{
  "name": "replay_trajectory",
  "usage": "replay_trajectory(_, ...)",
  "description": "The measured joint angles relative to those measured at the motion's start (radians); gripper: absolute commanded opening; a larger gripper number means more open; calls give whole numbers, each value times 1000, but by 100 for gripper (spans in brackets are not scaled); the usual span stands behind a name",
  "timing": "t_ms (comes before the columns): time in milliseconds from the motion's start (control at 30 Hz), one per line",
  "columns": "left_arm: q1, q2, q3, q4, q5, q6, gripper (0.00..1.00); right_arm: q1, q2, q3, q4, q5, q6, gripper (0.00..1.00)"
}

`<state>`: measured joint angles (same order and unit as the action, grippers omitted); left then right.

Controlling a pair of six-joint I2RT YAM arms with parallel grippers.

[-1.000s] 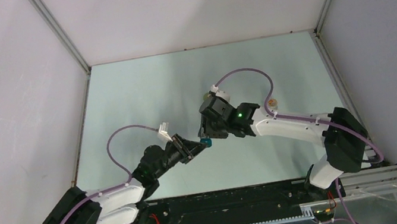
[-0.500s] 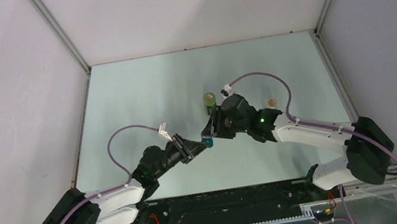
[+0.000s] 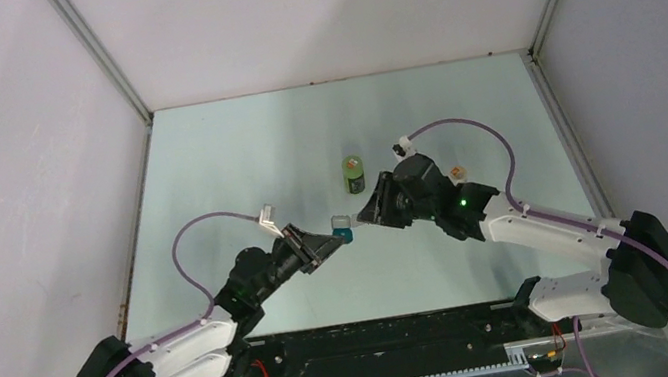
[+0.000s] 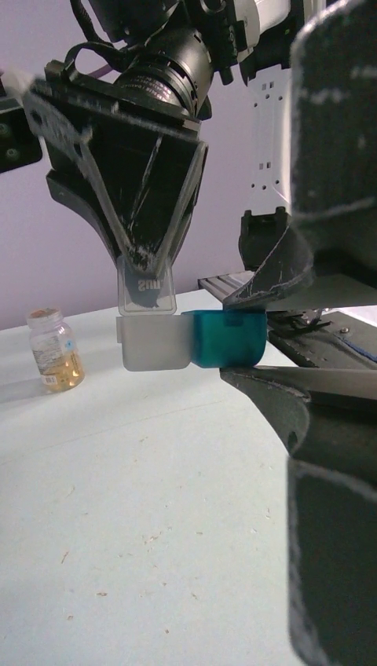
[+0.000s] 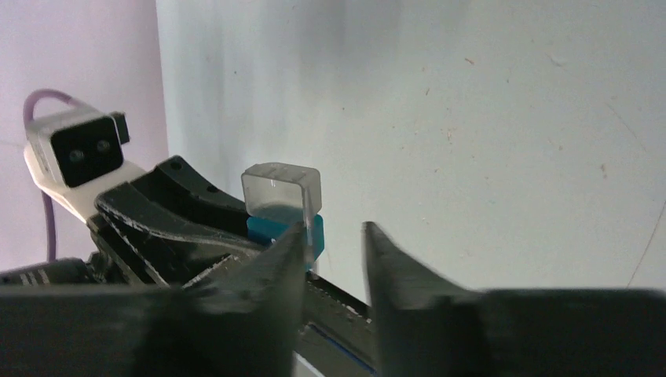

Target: Sort the pills into containers

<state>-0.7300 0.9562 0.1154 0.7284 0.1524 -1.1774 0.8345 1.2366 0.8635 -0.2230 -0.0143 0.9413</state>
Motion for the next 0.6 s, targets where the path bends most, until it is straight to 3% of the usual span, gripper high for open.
replay_trajectory(33,0,-4,1,-7,-1,0,0,-1,0,-2,-3,2,-5,19)
replay_trajectory(167,0,-9,10,-34,0,8,0,-10,-12,-40,35,-10,-8,10)
replay_trajectory(200,0,-9,11,-42,0,9,0,-13,-17,-51,51,-20,-11,11)
replay_trajectory(300,0,-9,12,-47,0,10,0,-21,-27,-74,102,-48,-34,37)
replay_trajectory(367,0,-9,16,-47,0,10,0,-29,-29,-93,143,-69,-39,44)
replay_trajectory(467,0,-9,24,-47,1,11,0,-43,-34,-134,219,-106,-52,42)
replay_trajectory(600,0,-9,27,-45,1,11,0,-64,-34,-175,297,-154,-52,27)
